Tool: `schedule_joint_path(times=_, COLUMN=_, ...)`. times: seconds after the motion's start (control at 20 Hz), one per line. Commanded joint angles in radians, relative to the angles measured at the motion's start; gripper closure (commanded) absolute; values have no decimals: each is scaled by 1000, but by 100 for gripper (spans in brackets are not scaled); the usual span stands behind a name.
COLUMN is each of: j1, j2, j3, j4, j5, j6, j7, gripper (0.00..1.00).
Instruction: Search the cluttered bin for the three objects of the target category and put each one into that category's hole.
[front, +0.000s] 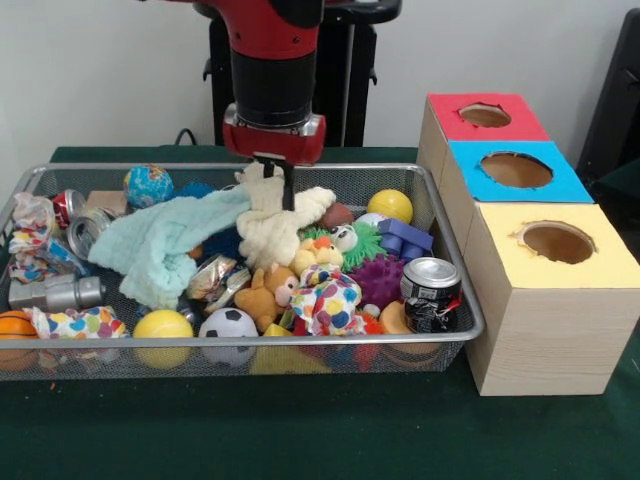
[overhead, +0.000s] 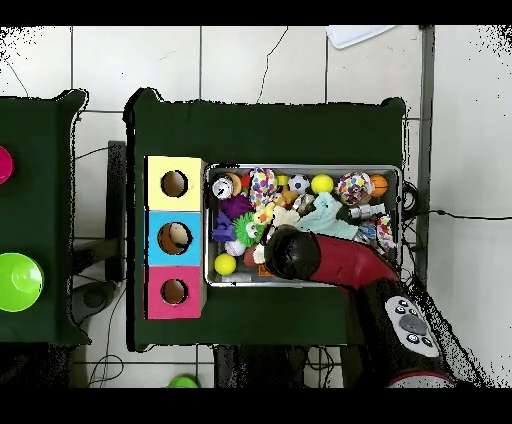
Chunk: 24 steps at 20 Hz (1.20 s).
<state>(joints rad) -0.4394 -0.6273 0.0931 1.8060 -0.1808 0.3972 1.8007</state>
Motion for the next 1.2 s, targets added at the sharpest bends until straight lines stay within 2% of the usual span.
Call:
schedule_joint_path(times=0.05, j1=72, j2=0, j3=144, j4=102, j5=126, j6=137, j7=154, gripper=100)
schedule_joint_path(times=0.25, j1=90, j2=-39, j3=142, j4=143, j5=186, j6=134, j7=185, gripper=100)
schedule_joint_path(times=0.7, j1=103, j2=-77, j3=162, j4=199, j5=280, j6=118, j7=168, gripper=100)
schedule_joint_path(times=1.2, j1=97, j2=-82, j3=162, j4=219, j5=301, j6=109, j7=134, gripper=100)
